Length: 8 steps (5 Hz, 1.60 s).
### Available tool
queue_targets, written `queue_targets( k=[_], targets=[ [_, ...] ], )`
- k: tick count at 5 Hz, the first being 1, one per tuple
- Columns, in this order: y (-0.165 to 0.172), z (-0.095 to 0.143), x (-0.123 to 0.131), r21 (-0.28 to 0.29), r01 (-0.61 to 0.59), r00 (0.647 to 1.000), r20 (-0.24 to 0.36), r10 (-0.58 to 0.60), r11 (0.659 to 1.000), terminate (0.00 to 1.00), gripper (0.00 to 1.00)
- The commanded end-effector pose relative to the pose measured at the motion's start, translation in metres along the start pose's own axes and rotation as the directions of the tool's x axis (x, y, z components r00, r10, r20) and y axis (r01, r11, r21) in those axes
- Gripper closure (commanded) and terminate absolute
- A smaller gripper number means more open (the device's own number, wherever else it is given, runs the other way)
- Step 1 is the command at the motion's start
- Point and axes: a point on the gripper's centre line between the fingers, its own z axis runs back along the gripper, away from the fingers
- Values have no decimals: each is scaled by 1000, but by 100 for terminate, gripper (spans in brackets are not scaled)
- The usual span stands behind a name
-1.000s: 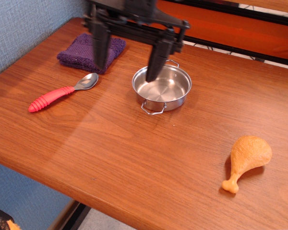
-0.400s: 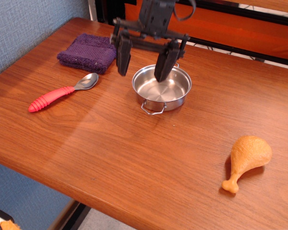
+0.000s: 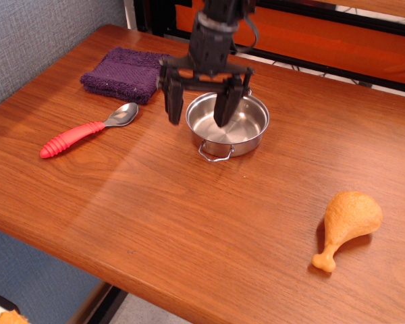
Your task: Move the pot to the close edge of the table.
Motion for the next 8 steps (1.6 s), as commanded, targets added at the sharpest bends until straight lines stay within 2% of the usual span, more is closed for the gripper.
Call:
queue_targets(
  k=[1,3,4,6,8],
  targets=[
    [11,-9,26,-51,-72,997,22,73,996,0,0],
    [11,-32,36,-106,-87,996,-22,86,991,0,0],
    [7,-34,34,-134,-70,998,-6,69,989,0,100],
    [4,-22,31,-204,-31,999,16,35,978,0,100],
    [4,12,29,-211,-90,995,10,94,973,0,100]
  ],
)
